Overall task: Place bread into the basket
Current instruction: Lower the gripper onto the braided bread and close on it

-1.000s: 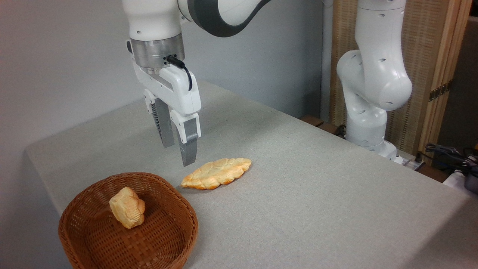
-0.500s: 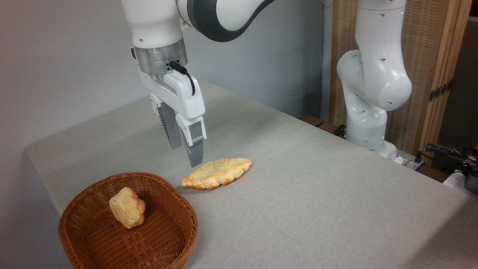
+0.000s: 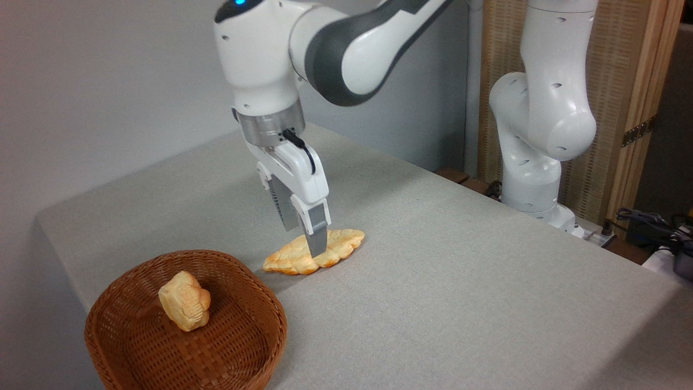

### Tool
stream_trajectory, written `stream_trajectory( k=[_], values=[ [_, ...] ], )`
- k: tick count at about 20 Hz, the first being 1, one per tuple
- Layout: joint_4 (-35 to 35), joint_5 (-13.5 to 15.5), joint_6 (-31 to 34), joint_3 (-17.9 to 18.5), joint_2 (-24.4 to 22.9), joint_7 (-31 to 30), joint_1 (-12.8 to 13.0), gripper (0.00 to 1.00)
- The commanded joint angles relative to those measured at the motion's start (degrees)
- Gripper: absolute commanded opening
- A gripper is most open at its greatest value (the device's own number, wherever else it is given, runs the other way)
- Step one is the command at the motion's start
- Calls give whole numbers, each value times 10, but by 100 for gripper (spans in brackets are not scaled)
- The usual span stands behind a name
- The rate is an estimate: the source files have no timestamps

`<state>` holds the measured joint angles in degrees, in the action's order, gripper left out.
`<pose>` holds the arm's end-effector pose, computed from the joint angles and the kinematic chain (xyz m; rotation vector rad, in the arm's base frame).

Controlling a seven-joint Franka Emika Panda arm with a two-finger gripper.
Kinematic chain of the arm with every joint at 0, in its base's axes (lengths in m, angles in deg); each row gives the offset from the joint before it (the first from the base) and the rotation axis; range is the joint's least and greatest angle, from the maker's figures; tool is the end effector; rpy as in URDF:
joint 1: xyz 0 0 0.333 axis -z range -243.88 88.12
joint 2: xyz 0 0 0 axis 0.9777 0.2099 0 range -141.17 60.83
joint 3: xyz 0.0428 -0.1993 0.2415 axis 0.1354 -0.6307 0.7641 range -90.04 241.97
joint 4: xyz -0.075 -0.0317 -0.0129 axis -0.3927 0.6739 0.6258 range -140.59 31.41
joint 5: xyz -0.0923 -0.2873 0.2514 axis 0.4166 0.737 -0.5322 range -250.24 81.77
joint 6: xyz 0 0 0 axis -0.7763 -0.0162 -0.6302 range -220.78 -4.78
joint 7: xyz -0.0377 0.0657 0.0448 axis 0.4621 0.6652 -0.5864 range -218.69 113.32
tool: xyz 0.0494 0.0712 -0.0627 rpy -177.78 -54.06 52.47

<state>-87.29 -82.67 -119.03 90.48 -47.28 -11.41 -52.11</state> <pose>0.4992 -0.0983 0.4529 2.7642 -1.3490 -0.0446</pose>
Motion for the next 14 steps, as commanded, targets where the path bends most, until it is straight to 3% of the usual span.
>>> stream_trajectory(
  k=[1, 14],
  values=[
    [-54, -2, -42, 3, -26, 15, 12, 100],
    [-60, -9, -58, 3, 3, 19, 31, 99]
  ],
)
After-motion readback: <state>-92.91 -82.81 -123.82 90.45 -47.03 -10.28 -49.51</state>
